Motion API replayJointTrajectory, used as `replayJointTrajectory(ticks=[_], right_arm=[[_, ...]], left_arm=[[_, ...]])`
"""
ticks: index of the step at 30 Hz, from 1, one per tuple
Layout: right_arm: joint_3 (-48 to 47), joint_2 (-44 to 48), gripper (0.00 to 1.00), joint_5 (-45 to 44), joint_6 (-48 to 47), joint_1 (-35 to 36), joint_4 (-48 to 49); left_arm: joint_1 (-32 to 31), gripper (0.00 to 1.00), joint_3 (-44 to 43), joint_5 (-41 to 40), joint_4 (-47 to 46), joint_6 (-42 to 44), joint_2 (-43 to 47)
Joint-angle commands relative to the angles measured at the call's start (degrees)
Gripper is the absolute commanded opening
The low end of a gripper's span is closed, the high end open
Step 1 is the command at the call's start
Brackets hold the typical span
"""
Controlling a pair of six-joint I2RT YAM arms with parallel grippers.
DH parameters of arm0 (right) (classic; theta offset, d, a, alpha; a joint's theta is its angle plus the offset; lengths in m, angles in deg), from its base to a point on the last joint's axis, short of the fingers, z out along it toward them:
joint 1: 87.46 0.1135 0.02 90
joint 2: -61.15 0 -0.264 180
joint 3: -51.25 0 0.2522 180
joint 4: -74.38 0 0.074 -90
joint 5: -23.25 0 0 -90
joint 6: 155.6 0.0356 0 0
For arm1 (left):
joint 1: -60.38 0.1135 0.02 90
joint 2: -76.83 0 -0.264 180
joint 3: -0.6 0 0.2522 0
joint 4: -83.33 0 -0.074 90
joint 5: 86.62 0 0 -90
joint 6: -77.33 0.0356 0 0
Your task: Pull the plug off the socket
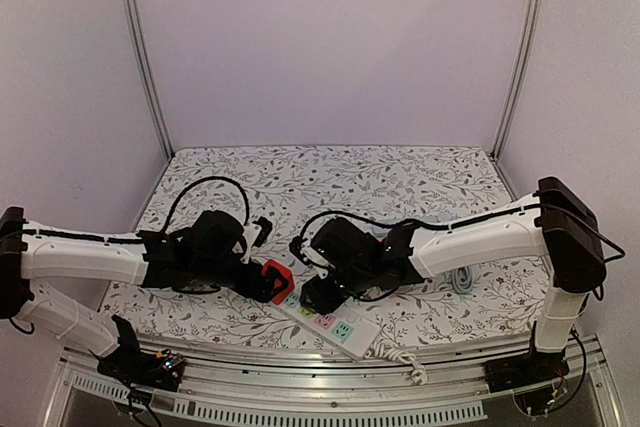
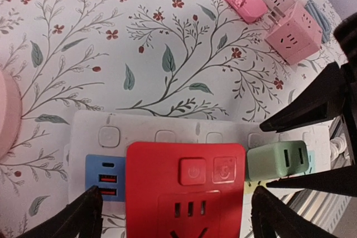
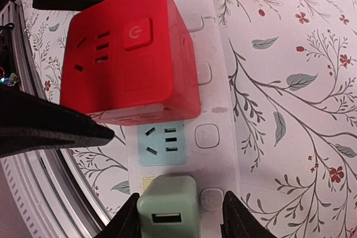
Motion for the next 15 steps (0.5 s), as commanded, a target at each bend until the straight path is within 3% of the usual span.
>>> replayJointTrajectory(ticks=[1, 15], right_arm=[[1.4, 2.3, 0.45, -2.4, 1.1, 0.4, -0.2], [1.3, 1.9, 0.29, -2.9, 1.9, 0.7, -0.1]], left_arm=[[-2.5, 0.87, -1.8, -2.7, -0.1, 1.1, -2.1], [-5.0, 0.59, -3.1, -7.5, 2.6, 2.4, -4.1]])
